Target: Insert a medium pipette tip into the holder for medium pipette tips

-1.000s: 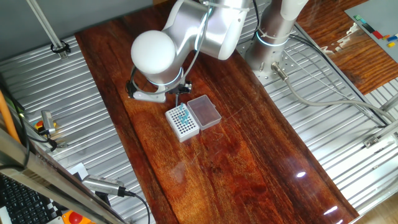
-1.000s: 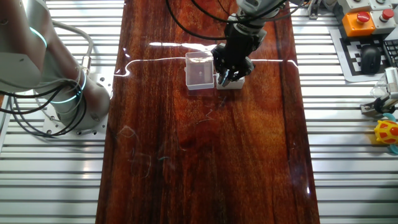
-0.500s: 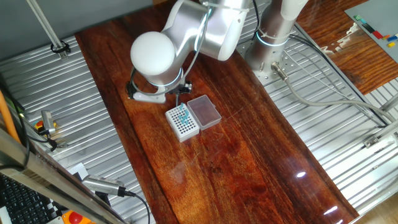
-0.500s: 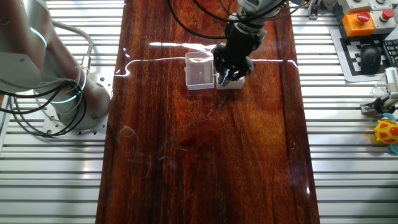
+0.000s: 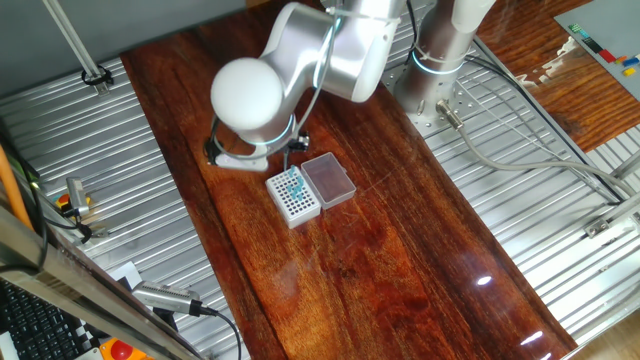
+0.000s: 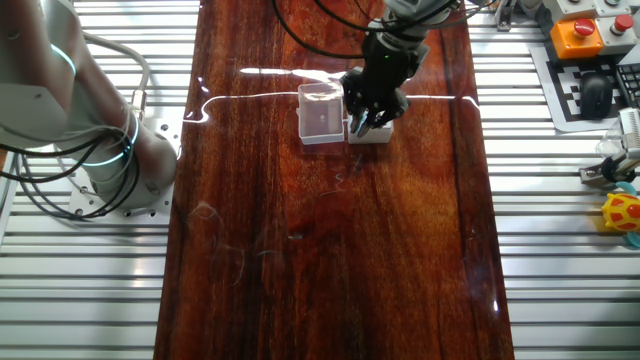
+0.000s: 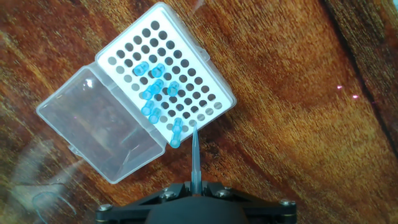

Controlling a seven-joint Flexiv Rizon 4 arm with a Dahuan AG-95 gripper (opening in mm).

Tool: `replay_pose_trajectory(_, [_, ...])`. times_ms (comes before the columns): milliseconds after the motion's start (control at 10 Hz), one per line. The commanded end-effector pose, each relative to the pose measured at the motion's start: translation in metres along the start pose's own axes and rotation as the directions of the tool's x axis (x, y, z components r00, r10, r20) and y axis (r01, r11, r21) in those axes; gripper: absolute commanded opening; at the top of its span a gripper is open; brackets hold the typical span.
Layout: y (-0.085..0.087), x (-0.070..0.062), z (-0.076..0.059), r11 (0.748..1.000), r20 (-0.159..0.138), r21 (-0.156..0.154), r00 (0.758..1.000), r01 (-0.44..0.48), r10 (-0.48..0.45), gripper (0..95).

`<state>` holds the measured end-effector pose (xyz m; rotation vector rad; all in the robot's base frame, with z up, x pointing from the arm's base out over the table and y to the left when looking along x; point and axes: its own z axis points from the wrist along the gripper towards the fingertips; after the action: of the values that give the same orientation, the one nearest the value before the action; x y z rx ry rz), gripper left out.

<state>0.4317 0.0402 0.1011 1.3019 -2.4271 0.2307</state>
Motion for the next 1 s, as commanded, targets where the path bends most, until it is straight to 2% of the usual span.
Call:
replay_pose_trajectory(100, [0.0019, -0.003, -0.0002, 1.0, -0.015, 0.009, 1.0, 0.009, -0.009, 0.0])
replay_pose_trajectory(400, [0.0033, -0.0068, 0.0001, 1.0, -0.018, 0.011, 1.0, 0.009, -0.009, 0.0])
replay_pose_trajectory(500, [0.0032, -0.0068, 0.0004, 1.0, -0.014, 0.009, 1.0, 0.01, -0.01, 19.0])
replay_pose_trajectory(600, [0.0032, -0.0069, 0.0003, 1.0, -0.006, 0.005, 1.0, 0.01, -0.01, 57.0])
replay_pose_trajectory(700, [0.0032, -0.0068, 0.0002, 1.0, -0.003, 0.003, 1.0, 0.01, -0.01, 76.0])
replay_pose_trajectory(800, [0.003, -0.0063, 0.0001, 1.0, 0.003, 0.001, 1.0, 0.008, -0.008, 76.0])
replay_pose_trajectory(1000, [0.0017, -0.0031, -0.0001, 1.0, 0.034, -0.015, 0.999, 0.007, -0.006, 76.0])
